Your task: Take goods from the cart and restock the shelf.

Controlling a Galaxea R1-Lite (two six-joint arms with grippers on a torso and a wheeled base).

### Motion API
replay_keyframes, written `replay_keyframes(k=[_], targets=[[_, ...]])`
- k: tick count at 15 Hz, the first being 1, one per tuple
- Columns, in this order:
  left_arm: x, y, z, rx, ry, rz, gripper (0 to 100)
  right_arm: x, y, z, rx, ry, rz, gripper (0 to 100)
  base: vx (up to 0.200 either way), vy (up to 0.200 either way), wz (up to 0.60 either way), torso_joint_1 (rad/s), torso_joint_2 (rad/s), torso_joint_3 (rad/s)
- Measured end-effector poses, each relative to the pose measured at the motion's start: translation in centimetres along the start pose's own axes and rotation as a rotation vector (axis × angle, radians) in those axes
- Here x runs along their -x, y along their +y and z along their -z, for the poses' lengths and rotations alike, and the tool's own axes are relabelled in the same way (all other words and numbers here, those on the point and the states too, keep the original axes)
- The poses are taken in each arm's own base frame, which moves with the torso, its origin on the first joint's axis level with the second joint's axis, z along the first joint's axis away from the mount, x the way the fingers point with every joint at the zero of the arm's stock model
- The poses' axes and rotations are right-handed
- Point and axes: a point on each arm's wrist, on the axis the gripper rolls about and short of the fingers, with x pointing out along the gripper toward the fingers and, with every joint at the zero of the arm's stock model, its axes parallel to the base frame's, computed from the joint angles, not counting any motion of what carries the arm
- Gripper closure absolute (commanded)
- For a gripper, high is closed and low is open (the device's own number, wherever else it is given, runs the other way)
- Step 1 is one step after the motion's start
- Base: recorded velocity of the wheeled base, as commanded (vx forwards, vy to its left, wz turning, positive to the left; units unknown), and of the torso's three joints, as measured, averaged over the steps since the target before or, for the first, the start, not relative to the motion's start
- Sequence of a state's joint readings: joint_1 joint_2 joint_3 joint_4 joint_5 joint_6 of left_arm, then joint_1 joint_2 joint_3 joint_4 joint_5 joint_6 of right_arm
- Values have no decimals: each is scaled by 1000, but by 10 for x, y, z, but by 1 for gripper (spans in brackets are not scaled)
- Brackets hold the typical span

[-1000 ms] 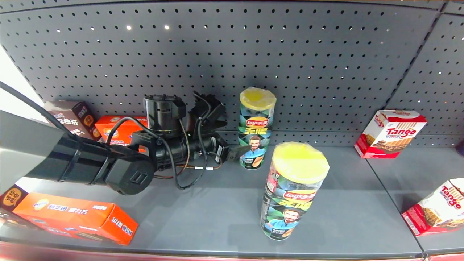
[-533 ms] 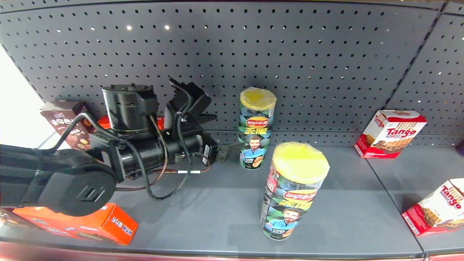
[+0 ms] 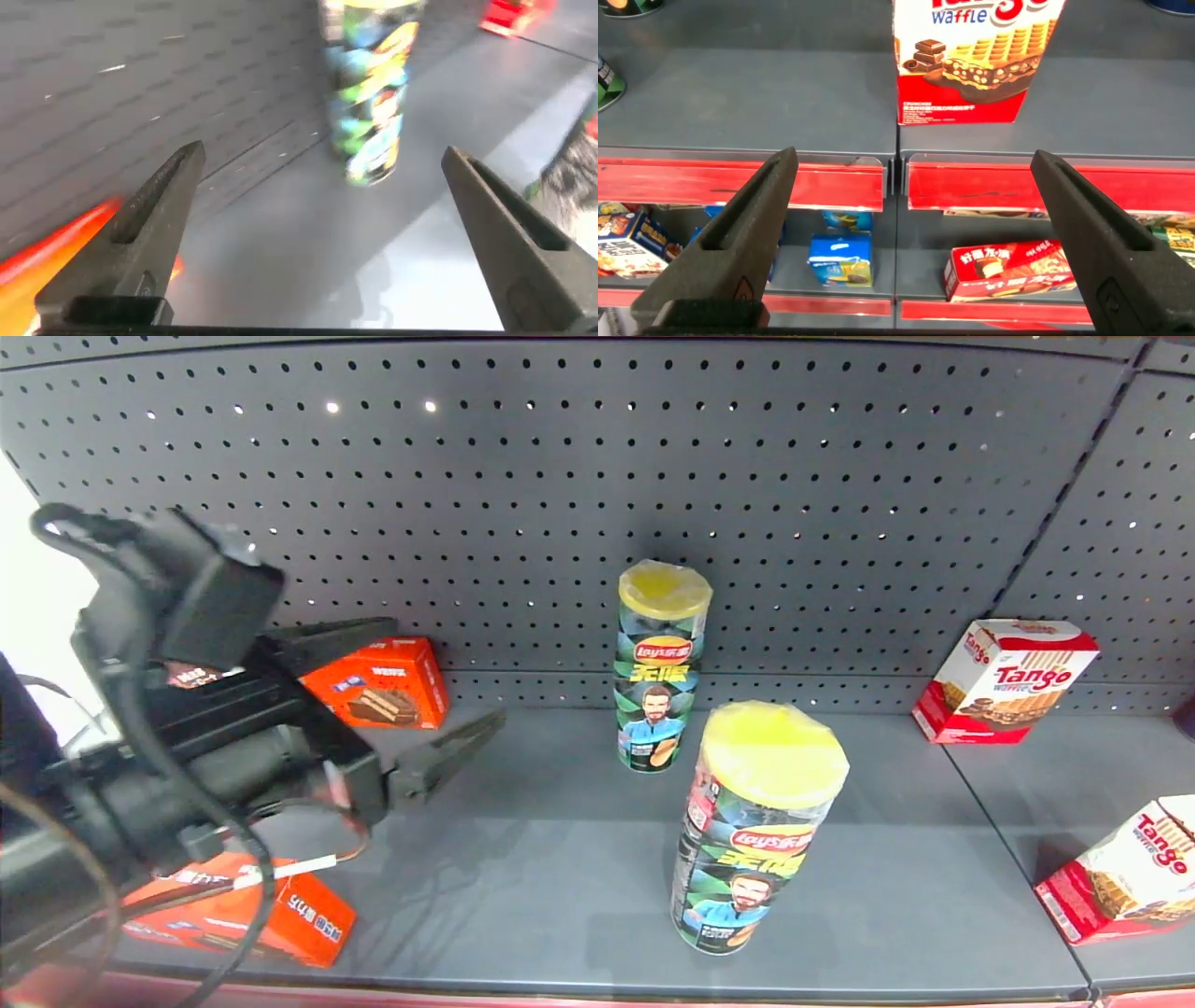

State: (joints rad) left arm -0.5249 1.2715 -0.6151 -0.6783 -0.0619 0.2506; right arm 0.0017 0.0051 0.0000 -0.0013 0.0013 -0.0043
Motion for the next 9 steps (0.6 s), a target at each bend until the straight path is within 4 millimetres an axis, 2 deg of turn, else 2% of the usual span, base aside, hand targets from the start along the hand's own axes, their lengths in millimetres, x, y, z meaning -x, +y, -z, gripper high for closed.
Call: replay_keyframes(k=[3, 5, 7, 9], targets=[[67, 2, -5, 11, -78, -117, 0, 0, 0, 0, 0, 0, 0, 0, 0, 0, 0, 0, 0, 0], [110, 1, 5, 22, -59, -188, 0, 0, 0, 0, 0, 0, 0, 0, 0, 0, 0, 0, 0, 0], [149, -6, 26, 49, -50, -270, 0, 0, 0, 0, 0, 0, 1, 0, 0, 0, 0, 0, 0, 0], [178, -19, 60, 60, -43, -357, 0, 0, 0, 0, 0, 0, 1, 0, 0, 0, 0, 0, 0, 0]])
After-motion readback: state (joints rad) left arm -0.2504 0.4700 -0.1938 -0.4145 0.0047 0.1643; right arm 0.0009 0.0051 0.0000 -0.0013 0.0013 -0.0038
